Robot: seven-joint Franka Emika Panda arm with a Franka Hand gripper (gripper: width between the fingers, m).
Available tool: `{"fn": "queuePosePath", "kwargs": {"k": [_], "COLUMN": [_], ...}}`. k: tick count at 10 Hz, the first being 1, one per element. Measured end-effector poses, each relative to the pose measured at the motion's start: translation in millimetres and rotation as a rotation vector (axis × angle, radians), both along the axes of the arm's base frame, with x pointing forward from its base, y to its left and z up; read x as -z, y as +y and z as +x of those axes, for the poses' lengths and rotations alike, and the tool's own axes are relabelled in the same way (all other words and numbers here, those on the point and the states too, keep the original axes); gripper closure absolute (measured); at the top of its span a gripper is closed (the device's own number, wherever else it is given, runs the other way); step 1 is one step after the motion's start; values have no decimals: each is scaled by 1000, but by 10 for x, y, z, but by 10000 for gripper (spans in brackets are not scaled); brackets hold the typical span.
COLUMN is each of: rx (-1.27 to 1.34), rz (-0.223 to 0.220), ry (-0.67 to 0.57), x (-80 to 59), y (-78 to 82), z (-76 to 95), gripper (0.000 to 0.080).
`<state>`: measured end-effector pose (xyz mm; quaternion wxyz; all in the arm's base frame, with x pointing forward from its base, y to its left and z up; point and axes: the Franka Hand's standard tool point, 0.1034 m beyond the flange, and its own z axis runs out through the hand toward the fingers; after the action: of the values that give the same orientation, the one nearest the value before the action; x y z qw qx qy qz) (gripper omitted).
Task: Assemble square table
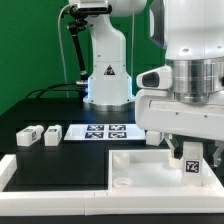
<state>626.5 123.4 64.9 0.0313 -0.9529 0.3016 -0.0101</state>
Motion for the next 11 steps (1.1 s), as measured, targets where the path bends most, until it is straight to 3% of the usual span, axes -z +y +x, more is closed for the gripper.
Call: {"fn": "queuePosePath", "kwargs": {"k": [1, 2, 7, 8, 11], "rx": [96, 139, 542, 661, 989], "rz": [6, 7, 38, 74, 116], "ry": [6, 8, 33, 50, 84], "x": [3, 3, 3, 1, 15], "y": [4, 4, -2, -66, -79], "z": [-2, -2, 5, 25, 42], "gripper": [396, 510, 510, 510, 509]}}
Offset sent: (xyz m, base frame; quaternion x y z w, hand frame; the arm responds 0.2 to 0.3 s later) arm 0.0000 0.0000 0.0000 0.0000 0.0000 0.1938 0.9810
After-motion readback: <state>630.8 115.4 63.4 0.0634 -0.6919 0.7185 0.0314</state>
